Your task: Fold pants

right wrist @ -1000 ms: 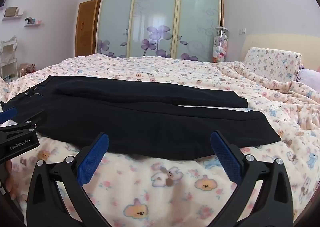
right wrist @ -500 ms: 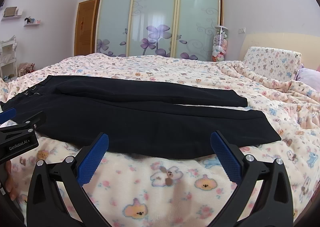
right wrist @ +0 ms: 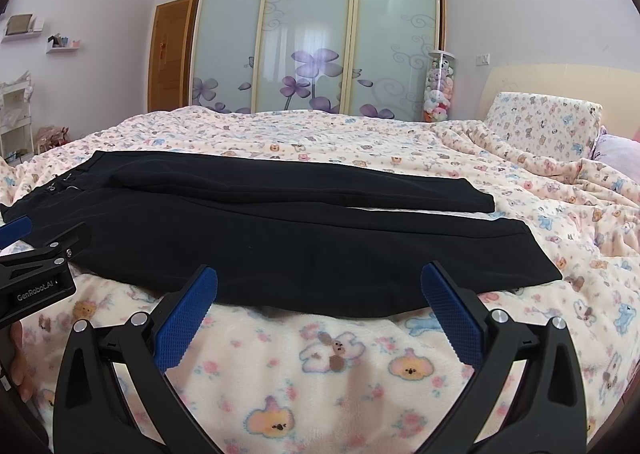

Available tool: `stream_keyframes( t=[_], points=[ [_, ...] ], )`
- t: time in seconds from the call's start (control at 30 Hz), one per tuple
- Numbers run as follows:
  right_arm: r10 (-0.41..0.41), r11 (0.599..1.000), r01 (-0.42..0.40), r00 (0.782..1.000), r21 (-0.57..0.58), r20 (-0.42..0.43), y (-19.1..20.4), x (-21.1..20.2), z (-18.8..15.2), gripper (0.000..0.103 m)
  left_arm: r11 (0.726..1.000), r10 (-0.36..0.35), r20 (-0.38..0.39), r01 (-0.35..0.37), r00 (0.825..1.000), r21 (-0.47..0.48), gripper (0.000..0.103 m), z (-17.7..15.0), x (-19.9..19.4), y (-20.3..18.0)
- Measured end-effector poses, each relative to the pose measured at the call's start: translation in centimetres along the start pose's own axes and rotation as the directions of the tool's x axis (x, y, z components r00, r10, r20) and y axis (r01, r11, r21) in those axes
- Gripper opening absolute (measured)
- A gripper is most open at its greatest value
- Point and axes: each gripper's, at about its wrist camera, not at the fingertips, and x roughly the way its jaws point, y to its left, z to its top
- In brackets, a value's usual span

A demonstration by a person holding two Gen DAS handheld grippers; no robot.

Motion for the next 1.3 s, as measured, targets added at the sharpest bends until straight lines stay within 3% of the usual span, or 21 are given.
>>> stream_keyframes(
  t=[1.3],
  points=[
    [0.001, 1.000, -0.001, 1.000, 0.006, -0.005, -0.43, 0.20, -0.05, 0.102, 1.000, -0.001, -0.003, 0.001, 1.000, -0.002, 0.101, 0.01, 0.01, 0.01]
  ],
)
